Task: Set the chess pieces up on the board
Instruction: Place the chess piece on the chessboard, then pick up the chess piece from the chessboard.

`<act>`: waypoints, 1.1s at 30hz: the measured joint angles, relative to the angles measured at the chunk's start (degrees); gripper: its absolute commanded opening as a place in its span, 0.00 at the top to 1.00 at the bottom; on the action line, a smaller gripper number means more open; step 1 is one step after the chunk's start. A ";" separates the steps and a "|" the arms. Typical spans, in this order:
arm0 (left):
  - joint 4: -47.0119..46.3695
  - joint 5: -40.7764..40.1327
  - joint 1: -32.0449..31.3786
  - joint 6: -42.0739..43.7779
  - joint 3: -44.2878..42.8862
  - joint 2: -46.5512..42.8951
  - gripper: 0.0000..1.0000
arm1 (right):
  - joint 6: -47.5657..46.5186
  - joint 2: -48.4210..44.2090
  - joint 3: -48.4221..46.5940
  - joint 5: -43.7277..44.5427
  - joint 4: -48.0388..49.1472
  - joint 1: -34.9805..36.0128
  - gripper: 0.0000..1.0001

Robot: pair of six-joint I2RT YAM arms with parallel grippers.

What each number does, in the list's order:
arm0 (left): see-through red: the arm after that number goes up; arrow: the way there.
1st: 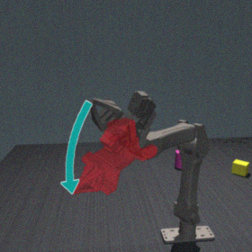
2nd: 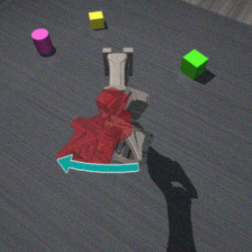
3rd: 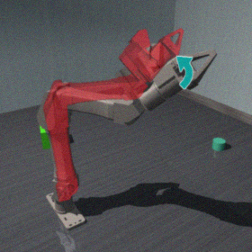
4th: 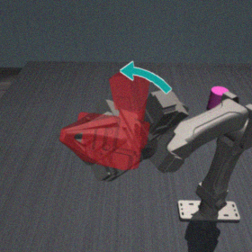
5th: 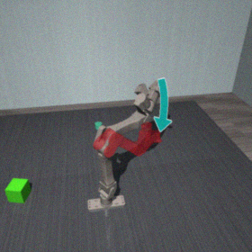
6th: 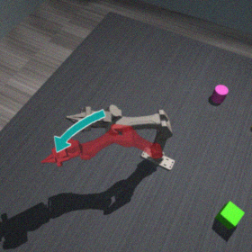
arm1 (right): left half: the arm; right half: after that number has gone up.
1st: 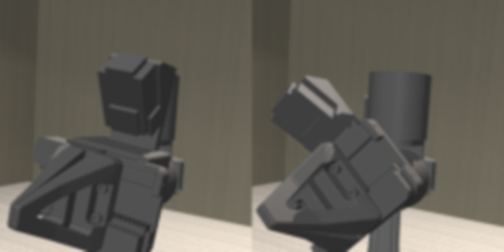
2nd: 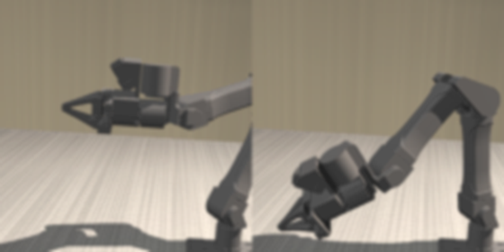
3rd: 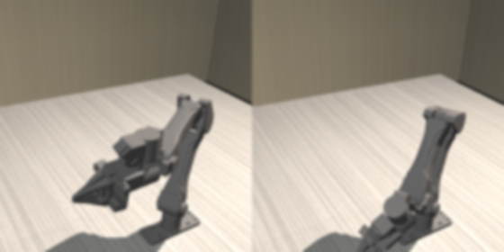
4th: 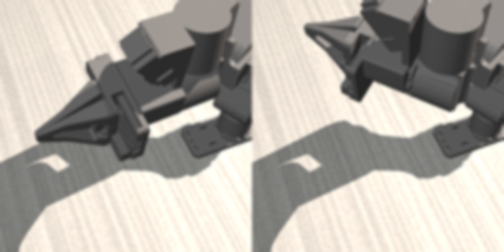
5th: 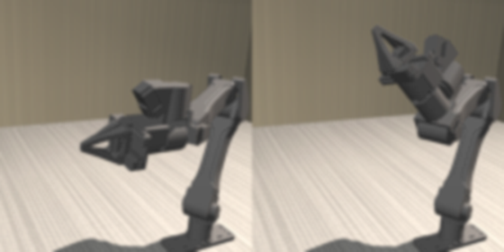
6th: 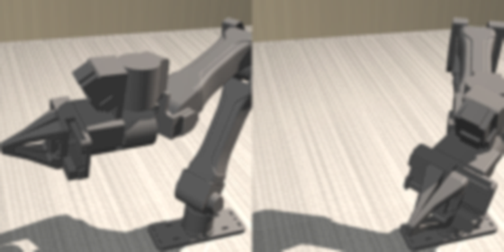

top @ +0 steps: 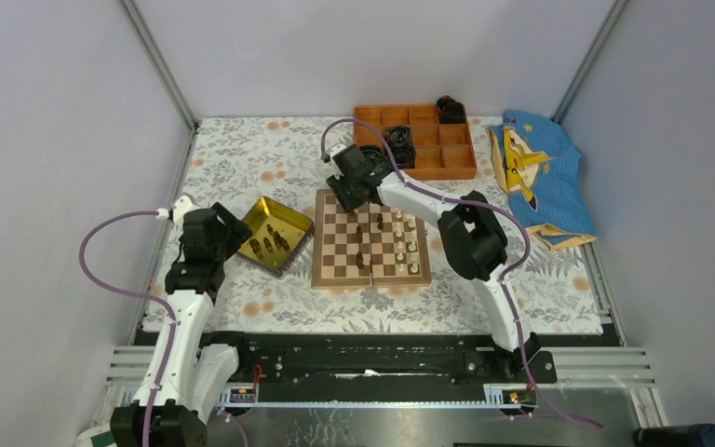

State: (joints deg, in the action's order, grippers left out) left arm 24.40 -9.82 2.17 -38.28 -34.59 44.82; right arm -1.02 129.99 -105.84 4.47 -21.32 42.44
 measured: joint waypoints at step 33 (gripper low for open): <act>-0.02 0.00 -0.26 -0.57 0.35 -0.48 0.25 | 0.66 -5.60 9.68 0.37 4.04 0.07 0.90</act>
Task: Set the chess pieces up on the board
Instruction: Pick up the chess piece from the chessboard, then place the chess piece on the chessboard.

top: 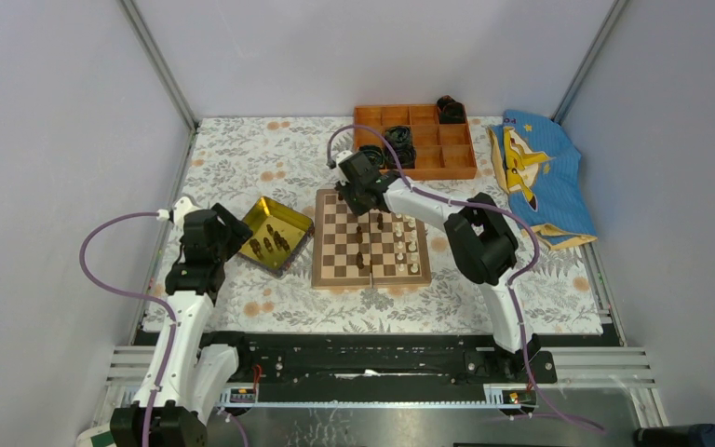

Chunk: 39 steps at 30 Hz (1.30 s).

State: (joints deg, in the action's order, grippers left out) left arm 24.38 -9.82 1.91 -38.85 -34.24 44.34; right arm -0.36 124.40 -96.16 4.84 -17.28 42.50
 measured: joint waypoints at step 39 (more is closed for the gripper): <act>0.00 0.02 0.00 -0.07 0.00 0.02 0.25 | 1.16 5.20 -10.14 -1.57 -2.21 1.77 0.92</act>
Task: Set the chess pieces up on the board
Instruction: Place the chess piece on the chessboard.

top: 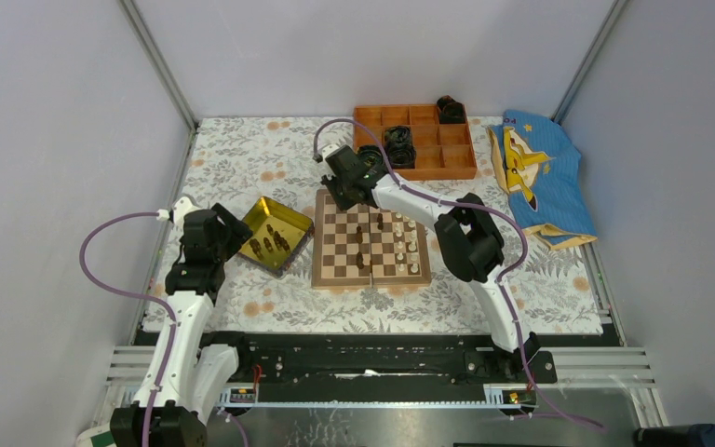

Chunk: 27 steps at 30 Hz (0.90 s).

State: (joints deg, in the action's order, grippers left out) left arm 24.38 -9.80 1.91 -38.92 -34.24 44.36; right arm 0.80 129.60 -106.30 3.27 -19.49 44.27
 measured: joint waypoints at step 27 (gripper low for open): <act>-0.20 0.02 0.00 0.00 0.00 0.15 0.24 | 0.00 1.84 -1.55 -0.96 -0.44 0.00 0.92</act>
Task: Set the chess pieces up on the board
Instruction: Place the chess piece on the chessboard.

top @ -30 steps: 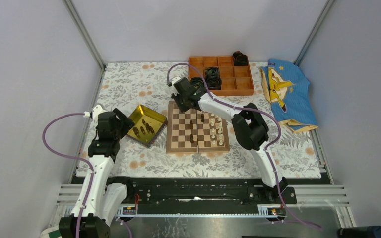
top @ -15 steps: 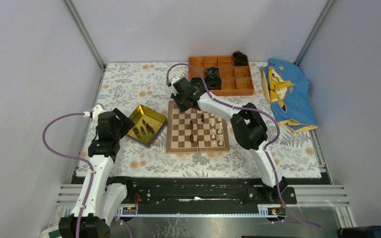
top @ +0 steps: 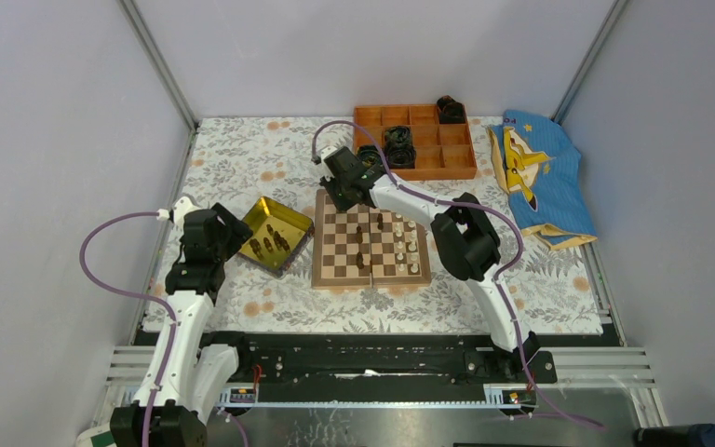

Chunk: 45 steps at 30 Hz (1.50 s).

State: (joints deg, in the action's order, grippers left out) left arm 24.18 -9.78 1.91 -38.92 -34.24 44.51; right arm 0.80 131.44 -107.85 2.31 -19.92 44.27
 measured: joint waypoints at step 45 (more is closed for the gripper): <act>-0.17 0.42 0.00 0.00 0.24 0.31 0.24 | -0.04 1.49 -0.96 0.00 0.09 0.00 0.67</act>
State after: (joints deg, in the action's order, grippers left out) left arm 24.01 -9.37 1.91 -38.92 -34.00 44.82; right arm 0.75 132.92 -108.81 2.31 -19.84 44.27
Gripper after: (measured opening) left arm 0.753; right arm 0.328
